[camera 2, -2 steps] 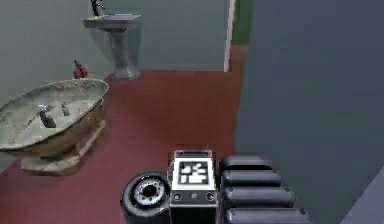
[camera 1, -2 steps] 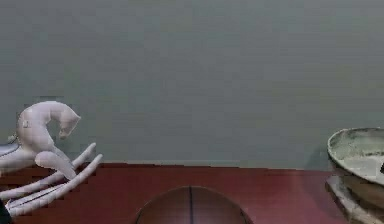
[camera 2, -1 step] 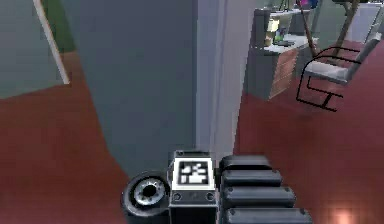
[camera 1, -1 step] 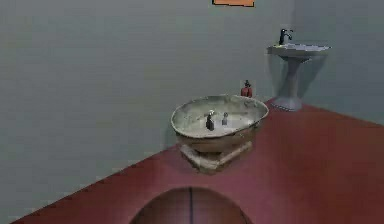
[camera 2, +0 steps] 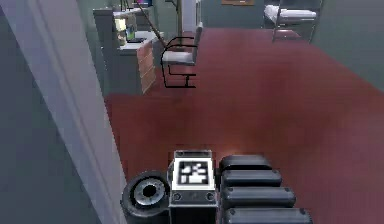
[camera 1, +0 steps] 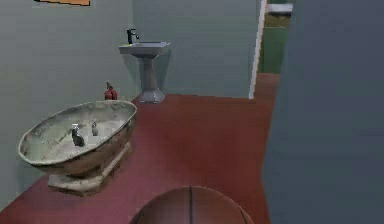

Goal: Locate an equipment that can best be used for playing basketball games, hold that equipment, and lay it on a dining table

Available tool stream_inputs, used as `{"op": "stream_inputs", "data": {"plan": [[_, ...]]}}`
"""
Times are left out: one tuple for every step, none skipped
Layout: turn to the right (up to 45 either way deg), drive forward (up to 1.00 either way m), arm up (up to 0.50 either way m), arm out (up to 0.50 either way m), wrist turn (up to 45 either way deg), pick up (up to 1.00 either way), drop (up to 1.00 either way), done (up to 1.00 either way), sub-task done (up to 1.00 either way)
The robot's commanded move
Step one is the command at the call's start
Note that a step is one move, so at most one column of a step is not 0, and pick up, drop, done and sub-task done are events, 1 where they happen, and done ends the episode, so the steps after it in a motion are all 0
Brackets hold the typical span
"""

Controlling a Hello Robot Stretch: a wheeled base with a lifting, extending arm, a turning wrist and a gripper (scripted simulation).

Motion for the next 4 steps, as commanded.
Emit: {"op": "stream_inputs", "data": {"plan": [[0.0, 1.0, 0.0, 0.0, 0.0, 0.0, 0.0, 0.0, 0.0], [0.0, 1.0, 0.0, 0.0, 0.0, 0.0, 0.0, 0.0, 0.0], [6.0, 0.0, 0.0, 0.0, 0.0, 0.0, 0.0, 0.0, 0.0], [0.0, 0.1, 0.0, 0.0, 0.0, 0.0, 0.0, 0.0, 0.0]]}}
